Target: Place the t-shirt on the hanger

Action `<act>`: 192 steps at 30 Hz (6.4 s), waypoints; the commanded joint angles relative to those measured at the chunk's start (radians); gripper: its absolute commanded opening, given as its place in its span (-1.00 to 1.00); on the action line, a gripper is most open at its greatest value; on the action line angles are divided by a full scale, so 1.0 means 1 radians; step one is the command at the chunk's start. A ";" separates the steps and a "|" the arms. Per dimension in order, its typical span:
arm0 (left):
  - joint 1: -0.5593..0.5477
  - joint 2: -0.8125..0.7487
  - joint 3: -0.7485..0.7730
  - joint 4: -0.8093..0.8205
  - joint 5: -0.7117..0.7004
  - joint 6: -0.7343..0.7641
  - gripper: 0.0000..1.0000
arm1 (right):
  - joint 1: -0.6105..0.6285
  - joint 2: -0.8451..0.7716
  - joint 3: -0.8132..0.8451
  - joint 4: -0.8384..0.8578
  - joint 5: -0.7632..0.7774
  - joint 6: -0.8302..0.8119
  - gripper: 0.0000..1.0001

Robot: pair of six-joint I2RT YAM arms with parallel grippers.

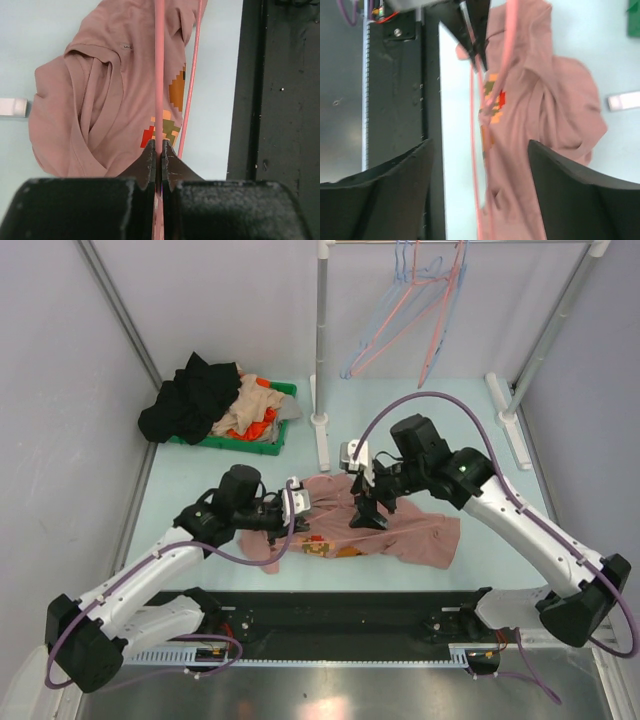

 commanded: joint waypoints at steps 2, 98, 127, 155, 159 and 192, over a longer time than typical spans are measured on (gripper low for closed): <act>-0.004 0.005 0.049 -0.002 0.008 -0.039 -0.99 | 0.017 0.050 0.028 0.192 -0.015 0.060 0.35; 0.218 0.370 0.299 -0.195 -0.014 0.613 -0.92 | -0.147 0.334 0.108 0.308 -0.169 -0.246 -1.00; 0.413 0.332 0.141 -0.171 0.098 0.647 0.19 | -0.126 0.452 0.116 0.434 -0.299 -0.178 -1.00; 0.249 0.257 0.063 0.136 0.190 0.236 -0.65 | -0.072 0.538 0.116 0.684 -0.371 0.078 -1.00; 0.249 0.252 0.058 0.133 0.193 0.222 -0.73 | -0.063 0.540 0.116 0.680 -0.371 0.081 -1.00; 0.223 0.154 0.000 0.055 0.084 0.317 -0.99 | -0.146 0.628 0.114 0.184 0.398 0.348 0.01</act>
